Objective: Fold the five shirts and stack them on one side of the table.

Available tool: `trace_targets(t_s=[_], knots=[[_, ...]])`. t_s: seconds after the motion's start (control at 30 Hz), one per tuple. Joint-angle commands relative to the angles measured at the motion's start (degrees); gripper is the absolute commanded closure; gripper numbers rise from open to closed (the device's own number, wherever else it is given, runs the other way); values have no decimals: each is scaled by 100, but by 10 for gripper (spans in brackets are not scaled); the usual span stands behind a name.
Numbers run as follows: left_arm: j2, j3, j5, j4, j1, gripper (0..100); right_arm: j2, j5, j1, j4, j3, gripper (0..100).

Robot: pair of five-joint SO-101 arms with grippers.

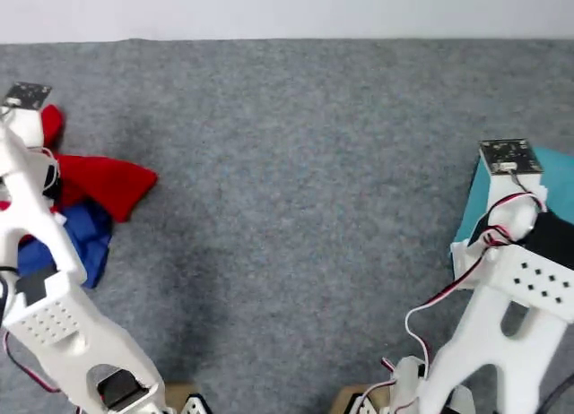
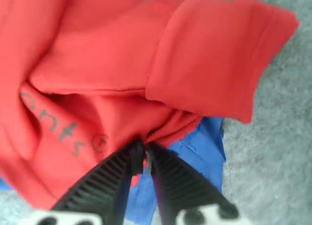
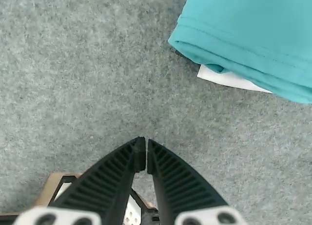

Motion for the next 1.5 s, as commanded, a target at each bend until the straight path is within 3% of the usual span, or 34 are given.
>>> trace_targets(t_s=[0.0, 0.13, 0.37, 0.57, 0.77, 0.83, 0.9, 1.03, 1.17, 1.3, 1.47], knots=[[-62, -655, -26, 299, 97, 996, -163, -70, -48, 224, -53, 990], [-62, -1534, 220, 914, 299, 996, -163, -70, -40, 224, -44, 990], [-712, -2484, 1196, 949, 695, 996, -171, -70, -40, 224, -53, 990], [-1837, -2281, 1626, 941, 1978, 995, -171, -79, -40, 224, -53, 990], [-2611, -1604, 1662, 941, 3710, 995, -171, -220, -40, 224, -35, 990], [-2673, -1367, 1653, 923, 3982, 995, -171, -299, -40, 224, -35, 990], [-2664, -1165, 1653, 905, 3974, 994, -171, -299, -40, 224, -35, 990], [-2664, -541, 1477, 888, 3226, 987, -171, -308, -40, 233, -35, 990], [-2664, 163, 818, 844, 2295, 885, -171, -308, -40, 233, -35, 990], [-2655, 980, 519, 220, 1600, 811, -163, -308, -40, 233, -26, 990], [-2655, 2158, 141, -888, 1407, 806, -163, -308, -40, 233, -26, 990]])
